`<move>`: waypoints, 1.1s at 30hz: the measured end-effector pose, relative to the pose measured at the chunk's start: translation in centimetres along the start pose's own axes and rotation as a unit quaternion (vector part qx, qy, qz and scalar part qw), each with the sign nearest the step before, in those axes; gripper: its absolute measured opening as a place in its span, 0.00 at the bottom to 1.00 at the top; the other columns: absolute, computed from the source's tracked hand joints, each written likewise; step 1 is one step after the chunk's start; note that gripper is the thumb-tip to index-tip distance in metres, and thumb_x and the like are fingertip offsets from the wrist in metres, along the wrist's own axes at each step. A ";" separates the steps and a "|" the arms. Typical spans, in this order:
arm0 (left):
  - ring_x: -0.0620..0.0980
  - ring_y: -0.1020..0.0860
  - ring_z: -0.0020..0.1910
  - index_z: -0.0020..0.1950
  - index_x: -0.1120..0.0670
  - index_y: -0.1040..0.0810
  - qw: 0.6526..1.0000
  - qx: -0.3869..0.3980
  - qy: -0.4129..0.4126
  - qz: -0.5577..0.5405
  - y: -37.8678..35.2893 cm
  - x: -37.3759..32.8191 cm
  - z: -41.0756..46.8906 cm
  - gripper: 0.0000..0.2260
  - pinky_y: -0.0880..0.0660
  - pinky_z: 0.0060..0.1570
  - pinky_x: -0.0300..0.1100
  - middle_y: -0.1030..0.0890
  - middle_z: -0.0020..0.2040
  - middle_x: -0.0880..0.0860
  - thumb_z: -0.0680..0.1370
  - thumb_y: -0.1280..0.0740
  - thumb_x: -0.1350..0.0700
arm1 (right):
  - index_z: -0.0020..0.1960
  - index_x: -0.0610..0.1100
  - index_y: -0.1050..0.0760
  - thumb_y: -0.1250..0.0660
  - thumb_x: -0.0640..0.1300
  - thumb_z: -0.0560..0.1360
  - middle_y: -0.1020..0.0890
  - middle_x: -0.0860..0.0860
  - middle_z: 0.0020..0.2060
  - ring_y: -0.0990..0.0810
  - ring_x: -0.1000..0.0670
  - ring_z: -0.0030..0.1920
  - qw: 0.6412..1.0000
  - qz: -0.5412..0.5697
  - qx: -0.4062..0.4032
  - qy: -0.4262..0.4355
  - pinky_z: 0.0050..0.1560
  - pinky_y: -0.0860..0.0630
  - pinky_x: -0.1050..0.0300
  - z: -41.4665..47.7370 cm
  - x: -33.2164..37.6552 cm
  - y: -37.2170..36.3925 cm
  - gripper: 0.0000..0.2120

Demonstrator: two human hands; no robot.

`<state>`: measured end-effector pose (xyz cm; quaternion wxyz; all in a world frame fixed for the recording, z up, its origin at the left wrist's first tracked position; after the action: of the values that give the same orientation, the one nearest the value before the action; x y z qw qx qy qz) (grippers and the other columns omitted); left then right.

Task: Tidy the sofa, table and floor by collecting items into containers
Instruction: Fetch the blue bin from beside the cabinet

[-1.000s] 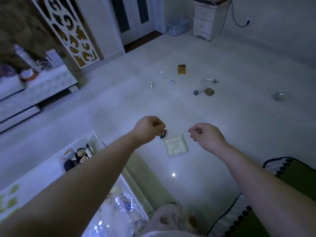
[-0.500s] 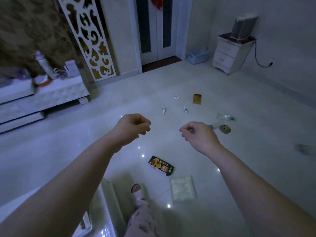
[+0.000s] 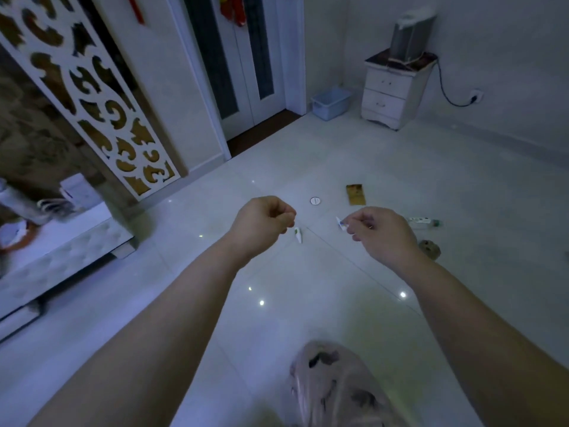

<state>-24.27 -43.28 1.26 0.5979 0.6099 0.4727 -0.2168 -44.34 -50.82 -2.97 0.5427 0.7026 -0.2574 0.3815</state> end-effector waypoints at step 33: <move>0.48 0.22 0.46 0.51 0.56 0.19 0.966 0.159 -0.101 0.177 10.8 -5.2 77.3 0.07 0.26 0.46 0.40 0.16 0.50 0.53 0.78 0.35 0.57 | 0.46 0.51 0.20 0.37 0.45 0.76 0.16 0.54 0.42 0.17 0.51 0.46 0.990 0.000 -0.100 -0.100 0.52 0.22 0.51 70.4 10.5 -8.2 0.07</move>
<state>5.64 -115.38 -3.55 0.5666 0.7463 0.2538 -0.2402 -13.86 -115.51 -7.43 0.5820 0.6791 -0.3475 0.2817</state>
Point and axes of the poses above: each hand's wrist, its own z-axis towards the middle knuckle, its own y-axis out of the back of the hand, x = y × z, the point moved 9 cm from there along z, towards the middle knuckle
